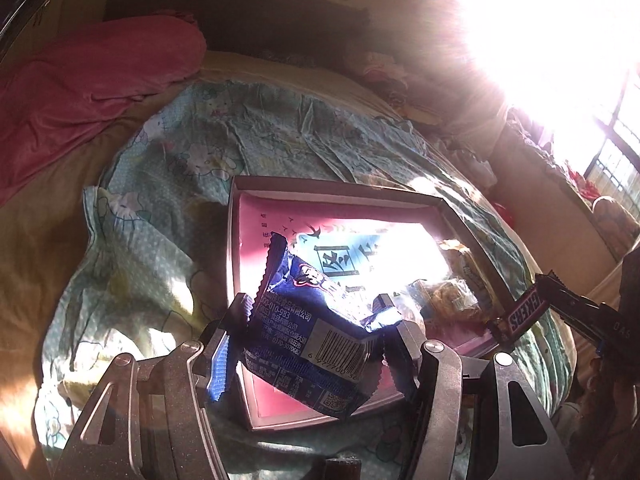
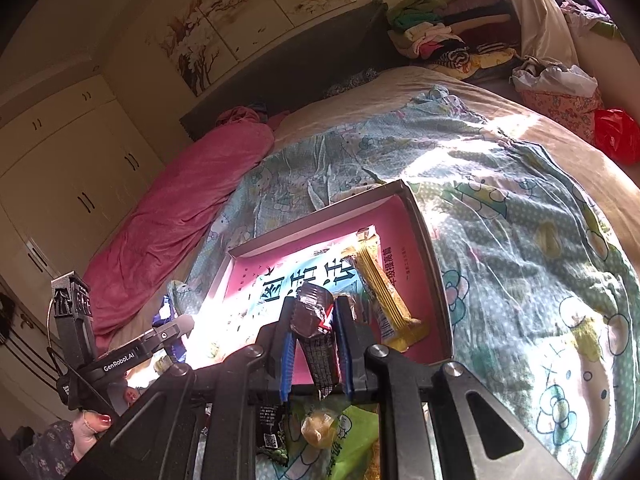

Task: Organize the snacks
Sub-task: 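Carry the Oreo packet and Snickers bar toward the pink tray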

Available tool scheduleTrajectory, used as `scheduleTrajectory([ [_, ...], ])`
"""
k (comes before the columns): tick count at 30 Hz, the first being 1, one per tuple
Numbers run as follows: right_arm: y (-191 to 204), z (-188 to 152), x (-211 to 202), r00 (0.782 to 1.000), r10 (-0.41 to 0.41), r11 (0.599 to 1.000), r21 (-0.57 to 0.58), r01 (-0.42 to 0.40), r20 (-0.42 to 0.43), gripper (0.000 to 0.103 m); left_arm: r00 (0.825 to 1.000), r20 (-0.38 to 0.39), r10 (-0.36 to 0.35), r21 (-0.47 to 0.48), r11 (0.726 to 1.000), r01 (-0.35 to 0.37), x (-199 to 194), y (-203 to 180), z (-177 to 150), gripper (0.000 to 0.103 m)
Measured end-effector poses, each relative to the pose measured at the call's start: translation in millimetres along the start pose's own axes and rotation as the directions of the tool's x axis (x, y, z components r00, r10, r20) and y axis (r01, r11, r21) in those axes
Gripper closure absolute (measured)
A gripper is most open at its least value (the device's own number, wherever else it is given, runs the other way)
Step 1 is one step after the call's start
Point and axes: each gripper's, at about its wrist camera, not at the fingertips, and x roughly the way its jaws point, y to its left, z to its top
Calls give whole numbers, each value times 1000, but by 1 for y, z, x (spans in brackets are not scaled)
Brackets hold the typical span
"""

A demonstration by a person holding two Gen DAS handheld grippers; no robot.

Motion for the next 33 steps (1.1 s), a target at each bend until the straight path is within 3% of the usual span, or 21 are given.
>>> scheduleTrajectory([
  [11,-4,6,17,1000,-3,999,39,2,3,84,999,-1,41,180,983,-40,14,-40,-14,39],
  [33,-13,-6,30,999,9,999,52,-7,-41,84,999,-16,33,231,973,-28,31,-53,-20,39],
])
